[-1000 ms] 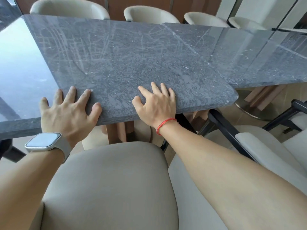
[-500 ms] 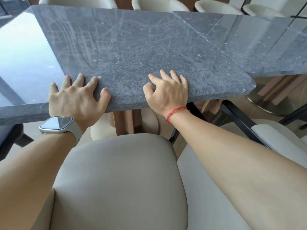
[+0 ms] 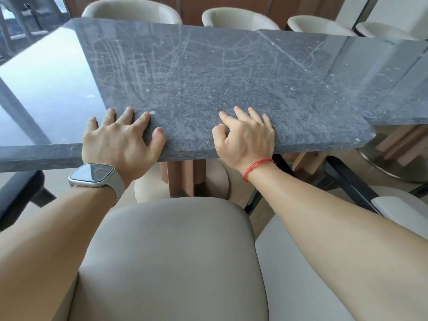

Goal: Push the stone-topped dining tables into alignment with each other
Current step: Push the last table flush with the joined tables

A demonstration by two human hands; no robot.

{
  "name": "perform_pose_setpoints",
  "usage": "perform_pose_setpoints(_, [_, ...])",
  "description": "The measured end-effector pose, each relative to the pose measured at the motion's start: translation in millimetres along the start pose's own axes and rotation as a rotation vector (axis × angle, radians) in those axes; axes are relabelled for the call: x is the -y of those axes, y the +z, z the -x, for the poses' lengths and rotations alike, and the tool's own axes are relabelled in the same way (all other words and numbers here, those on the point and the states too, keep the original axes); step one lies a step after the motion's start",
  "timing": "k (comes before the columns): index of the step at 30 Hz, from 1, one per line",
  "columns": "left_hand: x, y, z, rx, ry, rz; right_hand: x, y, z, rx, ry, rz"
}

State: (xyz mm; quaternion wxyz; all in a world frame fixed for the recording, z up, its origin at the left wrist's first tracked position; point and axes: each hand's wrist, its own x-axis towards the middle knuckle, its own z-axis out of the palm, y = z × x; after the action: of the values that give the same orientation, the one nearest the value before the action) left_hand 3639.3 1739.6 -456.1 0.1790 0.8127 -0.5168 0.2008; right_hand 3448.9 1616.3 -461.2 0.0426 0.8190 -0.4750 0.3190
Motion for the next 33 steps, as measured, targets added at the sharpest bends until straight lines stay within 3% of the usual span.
perform_pose_setpoints(8, [-1.8,2.4,-6.0,-0.020,0.000,0.011,-1.1,3.9,-5.6,0.015,0.006,0.006])
perform_pose_setpoints(18, [-1.3,-0.1,-13.5,0.093,-0.009,-0.011,2.5,4.7,-11.6,0.055,0.020,0.014])
perform_pose_setpoints(33, [-2.7,6.2,-24.8,0.071,-0.034,0.015,1.0,11.7,-22.9,0.039,0.033,-0.002])
